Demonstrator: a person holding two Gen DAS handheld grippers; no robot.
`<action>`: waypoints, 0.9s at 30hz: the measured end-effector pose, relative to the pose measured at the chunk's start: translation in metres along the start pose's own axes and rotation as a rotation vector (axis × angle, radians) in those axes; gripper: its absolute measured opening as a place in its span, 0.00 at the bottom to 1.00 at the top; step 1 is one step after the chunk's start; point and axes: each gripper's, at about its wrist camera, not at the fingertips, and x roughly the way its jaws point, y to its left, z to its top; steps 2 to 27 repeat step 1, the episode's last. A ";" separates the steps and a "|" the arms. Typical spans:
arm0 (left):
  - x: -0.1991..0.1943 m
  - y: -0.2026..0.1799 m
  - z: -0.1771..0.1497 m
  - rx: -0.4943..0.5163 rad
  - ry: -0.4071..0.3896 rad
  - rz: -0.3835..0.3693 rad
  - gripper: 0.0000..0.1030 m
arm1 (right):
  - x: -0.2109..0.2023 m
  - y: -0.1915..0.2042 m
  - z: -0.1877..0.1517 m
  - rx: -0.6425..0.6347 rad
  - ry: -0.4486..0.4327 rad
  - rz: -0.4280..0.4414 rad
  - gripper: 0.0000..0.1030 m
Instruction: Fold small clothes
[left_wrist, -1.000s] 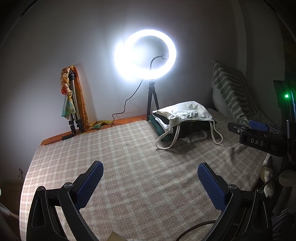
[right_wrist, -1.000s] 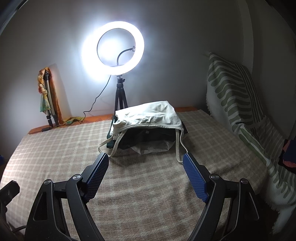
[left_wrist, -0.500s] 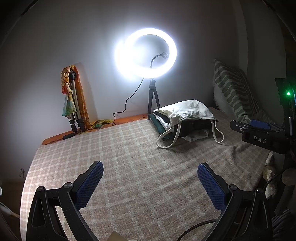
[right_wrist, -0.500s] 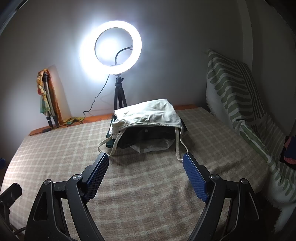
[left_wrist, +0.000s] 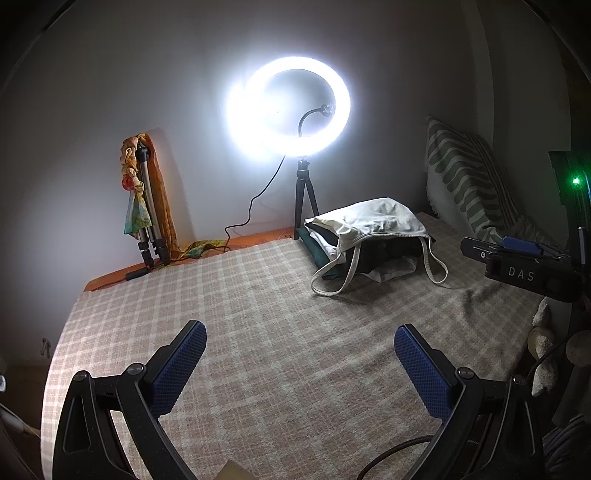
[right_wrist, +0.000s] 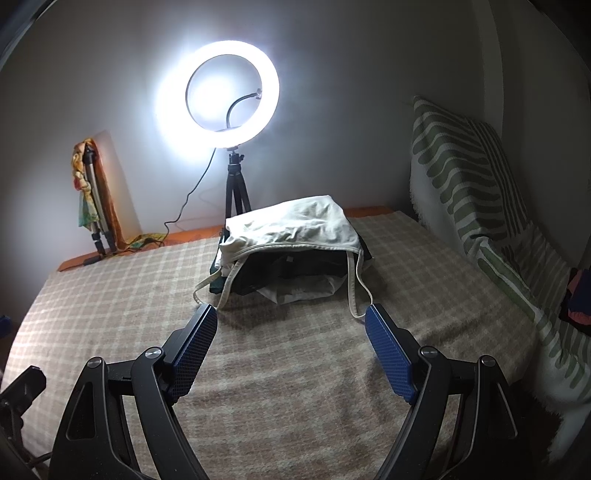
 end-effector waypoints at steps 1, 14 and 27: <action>0.000 0.000 0.000 -0.001 0.000 -0.001 1.00 | 0.000 0.000 0.000 0.001 -0.001 -0.001 0.80; 0.000 0.000 0.000 -0.001 0.000 -0.001 1.00 | 0.000 0.000 0.000 0.001 -0.001 -0.001 0.80; 0.000 0.000 0.000 -0.001 0.000 -0.001 1.00 | 0.000 0.000 0.000 0.001 -0.001 -0.001 0.80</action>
